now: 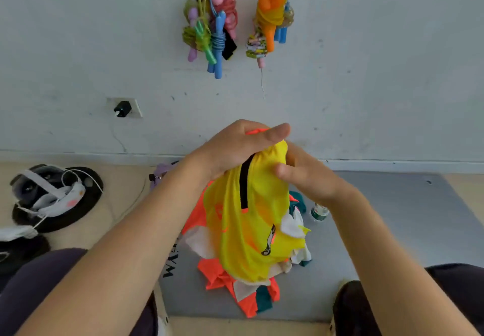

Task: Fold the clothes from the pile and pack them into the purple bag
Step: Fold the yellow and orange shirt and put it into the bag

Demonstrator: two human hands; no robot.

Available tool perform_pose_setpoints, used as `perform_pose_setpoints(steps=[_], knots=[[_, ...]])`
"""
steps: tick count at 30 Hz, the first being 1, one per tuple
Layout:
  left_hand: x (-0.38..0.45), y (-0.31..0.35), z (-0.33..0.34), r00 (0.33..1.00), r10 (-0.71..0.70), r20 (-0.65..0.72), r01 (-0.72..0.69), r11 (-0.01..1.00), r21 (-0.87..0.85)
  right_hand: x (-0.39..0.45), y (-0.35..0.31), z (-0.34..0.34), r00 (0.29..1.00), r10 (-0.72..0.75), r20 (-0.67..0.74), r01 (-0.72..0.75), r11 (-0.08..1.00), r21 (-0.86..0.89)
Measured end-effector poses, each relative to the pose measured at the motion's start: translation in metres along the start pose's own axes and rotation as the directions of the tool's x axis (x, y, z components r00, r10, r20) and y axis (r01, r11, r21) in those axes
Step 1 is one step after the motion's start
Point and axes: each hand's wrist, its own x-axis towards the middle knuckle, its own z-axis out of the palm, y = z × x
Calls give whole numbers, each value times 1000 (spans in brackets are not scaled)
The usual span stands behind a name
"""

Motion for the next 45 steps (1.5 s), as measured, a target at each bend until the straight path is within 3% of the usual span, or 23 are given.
perform_pose_setpoints(steps=[3, 7, 10, 12, 14, 17, 20, 23, 27, 34, 38, 42, 45], knots=[[-13, 11, 4, 997, 62, -44, -60, 998, 33, -9, -13, 9, 975, 152, 161, -145, 988, -55], [-22, -8, 2, 975, 101, -200, -92, 994, 53, -17, -20, 7, 983, 184, 12, -183, 980, -79], [-28, -34, 2, 974, 13, -228, -24, 999, -44, -26, -14, -2, 981, 179, -78, -184, 981, -61], [-33, -58, 4, 982, -144, -118, 126, 981, -147, -33, -3, -3, 978, 170, -120, -173, 985, -22], [-36, -80, 14, 956, -276, 97, 285, 952, -108, -36, 7, -2, 974, 167, -153, -162, 986, 49], [-37, -98, 25, 900, -351, 258, 390, 914, -116, -34, 17, -2, 972, 159, -171, -149, 986, 72], [-34, -102, 24, 930, -320, 184, 358, 902, -240, -37, 23, -6, 968, 176, -179, -155, 980, 121], [-33, -96, 18, 957, -289, -22, 262, 895, -361, -40, 26, -13, 973, 183, -143, -167, 979, 115], [-37, -86, 8, 967, -149, -208, 86, 955, -285, -41, 22, -16, 983, 174, -57, -171, 984, 58], [-51, -71, 20, 997, -27, -67, 30, 998, 50, -41, 18, 9, 989, 71, -133, -95, 979, -183], [-55, -70, 22, 997, 0, -73, 6, 997, 82, -43, 20, 15, 974, 223, -48, -226, 972, -61], [-61, -66, 23, 995, 43, -88, -38, 998, 54, -44, 26, 14, 895, 444, 33, -442, 895, -54], [-63, -65, 26, 992, 86, -95, -78, 993, 85, -45, 26, 17, 875, 484, 6, -484, 875, 2]])
